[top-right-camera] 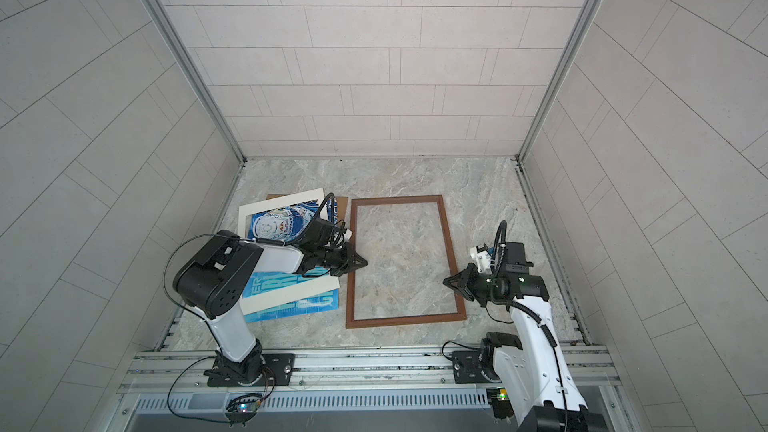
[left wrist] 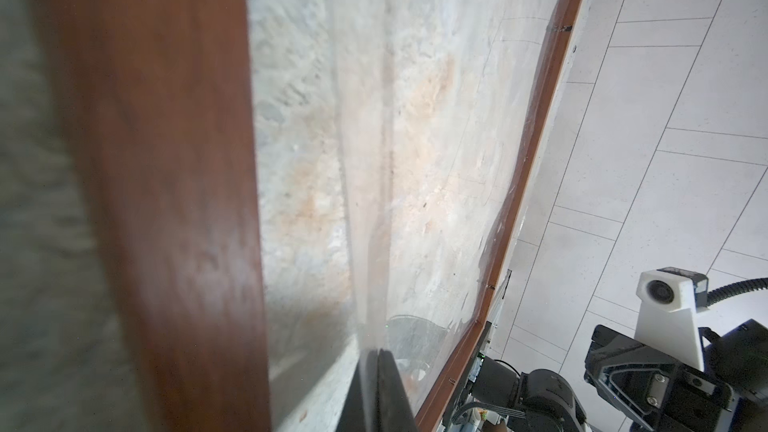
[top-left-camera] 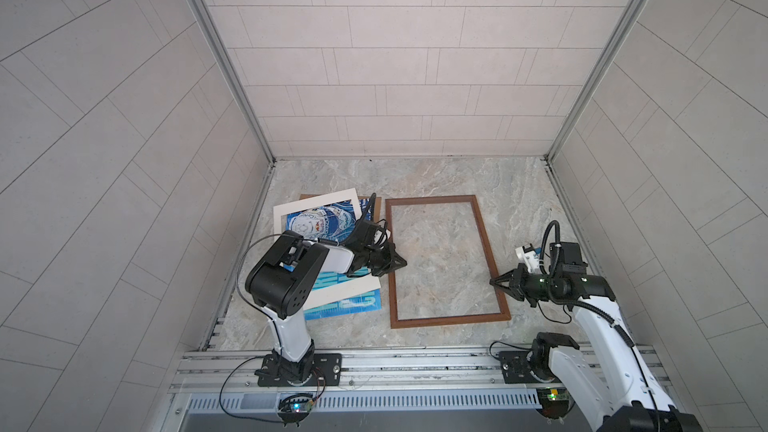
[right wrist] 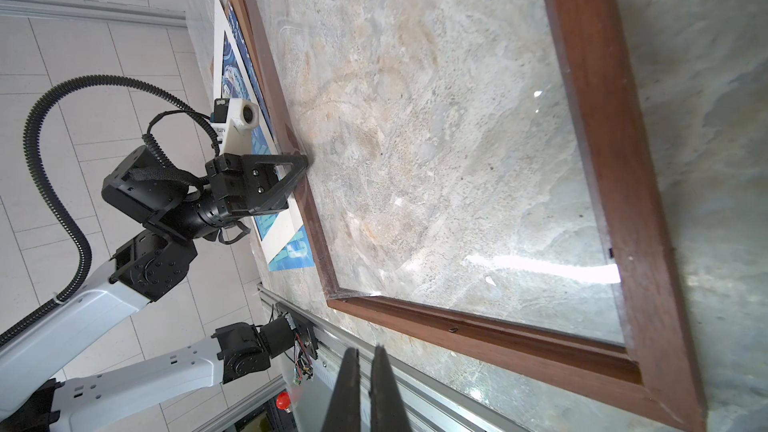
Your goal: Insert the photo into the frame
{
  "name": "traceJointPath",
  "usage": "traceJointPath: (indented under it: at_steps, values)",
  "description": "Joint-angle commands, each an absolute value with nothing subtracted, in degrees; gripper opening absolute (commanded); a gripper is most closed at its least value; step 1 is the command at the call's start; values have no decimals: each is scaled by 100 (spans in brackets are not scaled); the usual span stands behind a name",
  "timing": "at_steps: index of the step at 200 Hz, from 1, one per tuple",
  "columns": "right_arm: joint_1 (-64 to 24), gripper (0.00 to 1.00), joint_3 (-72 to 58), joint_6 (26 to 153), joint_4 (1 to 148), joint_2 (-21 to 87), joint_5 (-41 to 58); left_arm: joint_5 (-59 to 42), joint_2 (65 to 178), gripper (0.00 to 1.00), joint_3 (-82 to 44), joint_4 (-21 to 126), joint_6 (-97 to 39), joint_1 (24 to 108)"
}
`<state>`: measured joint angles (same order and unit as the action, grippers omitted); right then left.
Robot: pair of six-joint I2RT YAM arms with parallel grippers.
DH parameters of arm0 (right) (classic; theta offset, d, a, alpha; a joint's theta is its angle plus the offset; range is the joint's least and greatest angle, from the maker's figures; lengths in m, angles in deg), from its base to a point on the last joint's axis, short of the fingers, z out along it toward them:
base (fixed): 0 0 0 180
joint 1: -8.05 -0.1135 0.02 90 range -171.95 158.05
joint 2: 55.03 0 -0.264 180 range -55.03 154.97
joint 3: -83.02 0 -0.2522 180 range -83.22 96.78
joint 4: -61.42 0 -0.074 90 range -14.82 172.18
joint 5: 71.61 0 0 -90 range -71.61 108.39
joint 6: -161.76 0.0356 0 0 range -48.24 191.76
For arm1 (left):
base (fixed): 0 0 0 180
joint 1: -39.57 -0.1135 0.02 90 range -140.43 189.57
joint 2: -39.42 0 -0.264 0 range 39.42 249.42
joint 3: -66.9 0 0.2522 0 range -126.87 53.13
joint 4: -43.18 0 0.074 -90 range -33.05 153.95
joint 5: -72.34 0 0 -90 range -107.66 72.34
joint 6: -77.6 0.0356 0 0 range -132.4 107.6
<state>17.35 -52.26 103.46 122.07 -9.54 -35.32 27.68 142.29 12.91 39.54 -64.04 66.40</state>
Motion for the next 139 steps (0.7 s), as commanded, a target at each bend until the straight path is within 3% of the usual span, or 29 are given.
traceJointPath:
  at_steps: [1, 139]
  values:
    - [1698, 0, -5127, 10246, 12223, -943, -3487, 2965, 14398, 0, 1306, 3516, -6660, 6675]
    - [1706, 4, -5432, 10350, 11769, -1029, -2898, 3561, 14427, 0, 1314, 3029, -7329, 6588]
